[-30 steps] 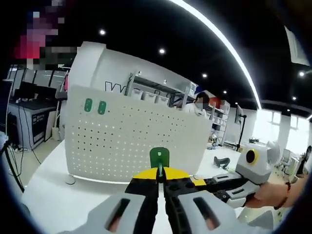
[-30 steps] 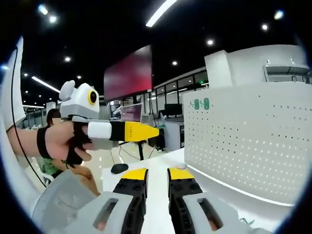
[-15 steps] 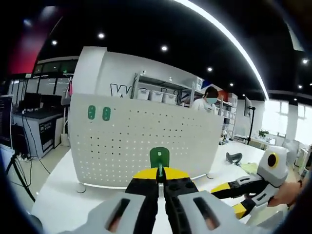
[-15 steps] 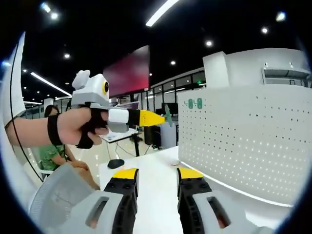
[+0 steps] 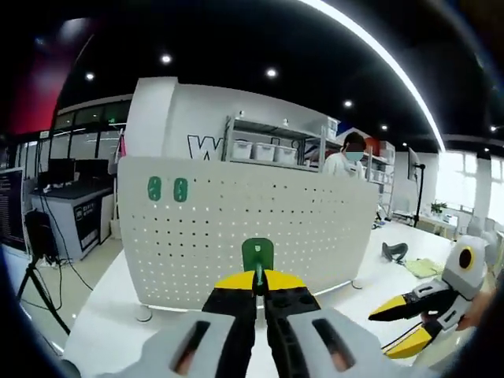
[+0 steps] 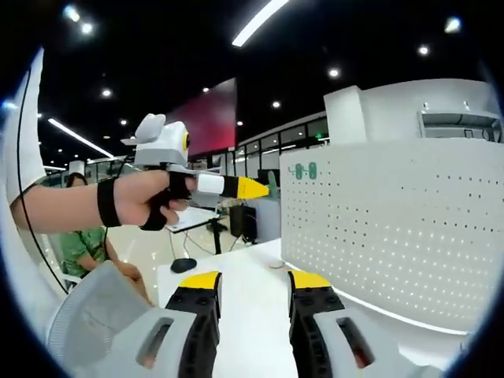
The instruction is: Insert the hook assembly into the mounting plate slot until the hook locks in place.
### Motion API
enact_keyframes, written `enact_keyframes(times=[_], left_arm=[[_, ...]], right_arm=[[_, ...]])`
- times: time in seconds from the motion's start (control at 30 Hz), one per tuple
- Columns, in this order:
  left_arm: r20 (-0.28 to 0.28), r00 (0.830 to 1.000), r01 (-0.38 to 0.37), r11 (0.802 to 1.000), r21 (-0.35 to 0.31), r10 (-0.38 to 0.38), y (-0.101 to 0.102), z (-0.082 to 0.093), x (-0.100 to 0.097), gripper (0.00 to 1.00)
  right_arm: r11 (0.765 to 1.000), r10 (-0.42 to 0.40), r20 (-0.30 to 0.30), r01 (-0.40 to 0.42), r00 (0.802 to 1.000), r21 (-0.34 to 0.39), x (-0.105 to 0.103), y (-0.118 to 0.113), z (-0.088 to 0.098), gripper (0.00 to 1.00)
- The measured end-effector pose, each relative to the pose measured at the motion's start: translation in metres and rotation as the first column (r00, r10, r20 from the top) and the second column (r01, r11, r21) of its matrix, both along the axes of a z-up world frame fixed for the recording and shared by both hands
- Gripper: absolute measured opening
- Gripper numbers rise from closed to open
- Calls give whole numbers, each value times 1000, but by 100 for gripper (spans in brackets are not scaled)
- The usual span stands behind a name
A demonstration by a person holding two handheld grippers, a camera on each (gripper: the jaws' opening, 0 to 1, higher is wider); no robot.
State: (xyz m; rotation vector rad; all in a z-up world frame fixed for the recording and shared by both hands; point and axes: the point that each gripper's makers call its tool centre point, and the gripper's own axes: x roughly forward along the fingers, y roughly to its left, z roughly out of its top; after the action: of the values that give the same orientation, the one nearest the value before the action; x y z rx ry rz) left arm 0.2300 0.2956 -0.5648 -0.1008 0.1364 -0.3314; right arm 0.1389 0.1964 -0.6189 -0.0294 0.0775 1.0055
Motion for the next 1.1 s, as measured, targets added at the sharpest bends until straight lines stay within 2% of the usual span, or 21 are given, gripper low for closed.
enact_keyframes(times=[0.27,0.33,0.47,0.53,0.6,0.73,0.8,0.87,0.97,1.1], left_arm=[[-7,1000,-14,1000,27,14,5,4,18,2],[-5,1000,-18,999,38,18,6,6,22,2],[-21,999,-41,998,38,42,11,7,30,2],[-9,999,-43,998,38,44,11,10,34,2],[-19,999,-48,998,36,49,12,9,40,2],[-23,999,-47,996,74,49,10,8,48,2],[-25,998,-52,995,84,55,9,7,52,2],[-27,998,-60,995,75,62,10,7,56,2],[-33,997,-71,994,86,74,11,6,62,2],[-27,996,-81,992,99,84,13,9,70,2]], right_arm=[[999,-3,-6,2,1000,-34,-5,-4,-8,37],[999,1,14,0,1000,-51,-7,-5,-11,36],[1000,12,0,-12,1000,-29,-12,-5,-9,37],[999,12,35,-11,999,-41,-13,-6,-7,37],[999,14,26,-13,1000,-42,-13,-6,-8,39],[999,20,38,-18,999,-44,-15,-7,-8,39],[997,33,25,-31,999,-75,-19,-7,-15,39],[994,35,49,-30,998,-103,-21,-8,-18,39],[997,23,37,-20,999,-68,-21,-10,-16,40],[998,12,46,-9,999,-59,-19,-12,-13,41]])
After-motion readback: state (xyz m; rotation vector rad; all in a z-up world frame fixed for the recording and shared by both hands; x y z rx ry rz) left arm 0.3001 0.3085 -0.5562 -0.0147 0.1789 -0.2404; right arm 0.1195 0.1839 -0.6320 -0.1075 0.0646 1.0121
